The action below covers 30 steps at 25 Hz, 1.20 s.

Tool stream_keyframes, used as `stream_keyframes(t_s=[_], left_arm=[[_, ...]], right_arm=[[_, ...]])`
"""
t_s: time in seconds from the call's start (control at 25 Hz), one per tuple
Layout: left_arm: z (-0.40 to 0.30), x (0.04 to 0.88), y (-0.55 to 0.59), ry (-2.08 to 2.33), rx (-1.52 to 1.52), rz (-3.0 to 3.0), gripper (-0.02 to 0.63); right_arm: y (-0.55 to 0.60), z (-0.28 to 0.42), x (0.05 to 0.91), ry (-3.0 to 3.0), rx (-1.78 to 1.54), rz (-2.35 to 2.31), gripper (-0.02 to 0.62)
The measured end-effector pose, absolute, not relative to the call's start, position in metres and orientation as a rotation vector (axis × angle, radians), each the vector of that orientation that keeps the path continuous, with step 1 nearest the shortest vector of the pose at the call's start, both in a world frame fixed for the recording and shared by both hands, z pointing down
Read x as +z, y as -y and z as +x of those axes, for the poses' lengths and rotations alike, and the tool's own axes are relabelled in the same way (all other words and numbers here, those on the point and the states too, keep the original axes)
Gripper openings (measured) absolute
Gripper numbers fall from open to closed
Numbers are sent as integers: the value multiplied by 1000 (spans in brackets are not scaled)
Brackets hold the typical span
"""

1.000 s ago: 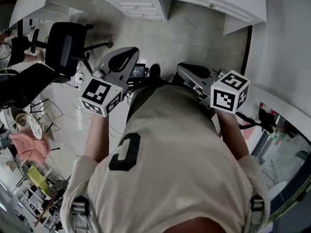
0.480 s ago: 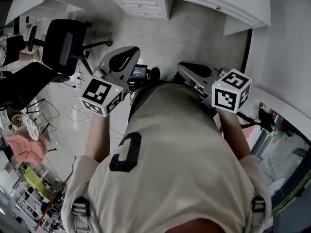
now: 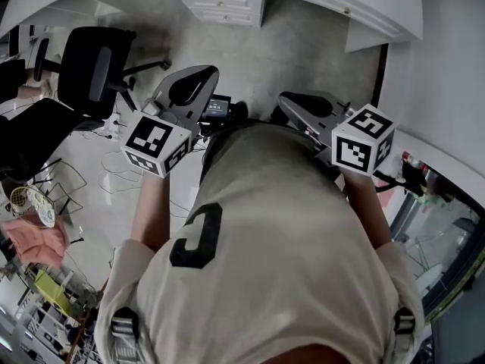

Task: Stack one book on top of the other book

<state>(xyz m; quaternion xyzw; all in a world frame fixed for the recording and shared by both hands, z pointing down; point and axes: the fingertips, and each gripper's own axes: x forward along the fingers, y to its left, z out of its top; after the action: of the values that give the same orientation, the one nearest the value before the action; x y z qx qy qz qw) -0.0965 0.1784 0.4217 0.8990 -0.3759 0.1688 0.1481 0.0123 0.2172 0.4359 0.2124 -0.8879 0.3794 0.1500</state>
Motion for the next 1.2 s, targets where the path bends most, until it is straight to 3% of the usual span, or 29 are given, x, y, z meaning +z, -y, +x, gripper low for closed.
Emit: stream_keyframes(t_s=[1.2], left_arm=[[-165,424,-200,952,401,2672,8]], right_arm=[[-251,-64,433,2484,1021,757,6]])
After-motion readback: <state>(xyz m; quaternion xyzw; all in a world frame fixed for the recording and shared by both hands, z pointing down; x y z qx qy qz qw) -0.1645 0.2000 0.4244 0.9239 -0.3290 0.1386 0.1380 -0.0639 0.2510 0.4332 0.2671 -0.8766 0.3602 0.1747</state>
